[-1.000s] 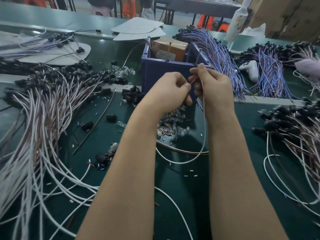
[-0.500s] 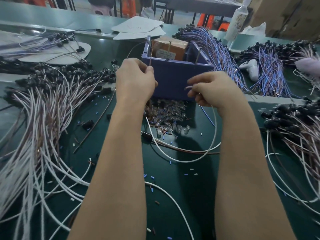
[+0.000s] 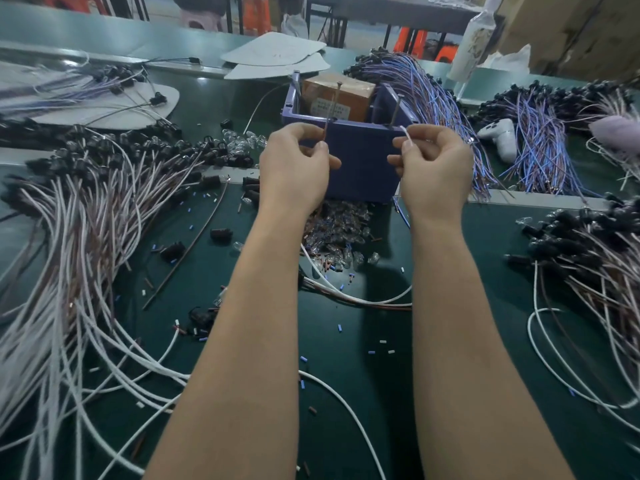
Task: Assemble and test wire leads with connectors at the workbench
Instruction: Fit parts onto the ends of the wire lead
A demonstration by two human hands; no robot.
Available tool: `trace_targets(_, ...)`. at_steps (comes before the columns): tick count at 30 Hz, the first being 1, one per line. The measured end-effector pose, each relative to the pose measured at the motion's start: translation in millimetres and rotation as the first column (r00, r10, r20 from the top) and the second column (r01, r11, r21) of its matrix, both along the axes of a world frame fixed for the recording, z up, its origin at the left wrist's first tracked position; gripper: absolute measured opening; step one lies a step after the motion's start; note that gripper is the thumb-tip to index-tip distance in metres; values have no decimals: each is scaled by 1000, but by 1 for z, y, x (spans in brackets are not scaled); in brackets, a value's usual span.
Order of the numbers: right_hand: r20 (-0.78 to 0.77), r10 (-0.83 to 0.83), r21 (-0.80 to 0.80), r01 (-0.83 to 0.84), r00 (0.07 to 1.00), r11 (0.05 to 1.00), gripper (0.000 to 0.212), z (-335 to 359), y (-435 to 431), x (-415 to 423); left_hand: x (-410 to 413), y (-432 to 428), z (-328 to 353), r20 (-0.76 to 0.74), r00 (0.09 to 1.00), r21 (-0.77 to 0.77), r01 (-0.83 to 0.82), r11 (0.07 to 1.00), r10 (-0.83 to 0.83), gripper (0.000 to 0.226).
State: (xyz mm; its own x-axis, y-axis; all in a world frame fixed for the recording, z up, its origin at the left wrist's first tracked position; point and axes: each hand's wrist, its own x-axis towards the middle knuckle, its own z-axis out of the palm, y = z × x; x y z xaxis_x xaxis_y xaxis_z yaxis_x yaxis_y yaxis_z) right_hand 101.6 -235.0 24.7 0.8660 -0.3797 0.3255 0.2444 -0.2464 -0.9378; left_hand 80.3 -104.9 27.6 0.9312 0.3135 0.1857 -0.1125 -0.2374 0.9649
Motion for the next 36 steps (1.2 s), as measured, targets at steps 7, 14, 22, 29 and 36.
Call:
trace_targets(7,28,24,16,-24,999,1000,18,-7,6,1,0,-4,-2,-5,1000,11,7,1000,-7,25)
trace_targets(14,-37,63,45,-61,997,997,17,-4,4,3,-1,-6,-4,10,1000,-31,23,999,-22,11)
trace_targets(22,-64,56,36,-53,996,998,14,-1,3,1,-2,-1,-4,21,999,13,36,999,-36,15)
trace_targets(29,-46,59,14,-58,997,998,16,0,4,1,-2,5,-3,14,999,17,51,999,-51,18)
trace_targets(36,-78,45,-28,-47,996,998,17,1,3,-1,-4,7,-2,11,997,26,76,997,-76,16)
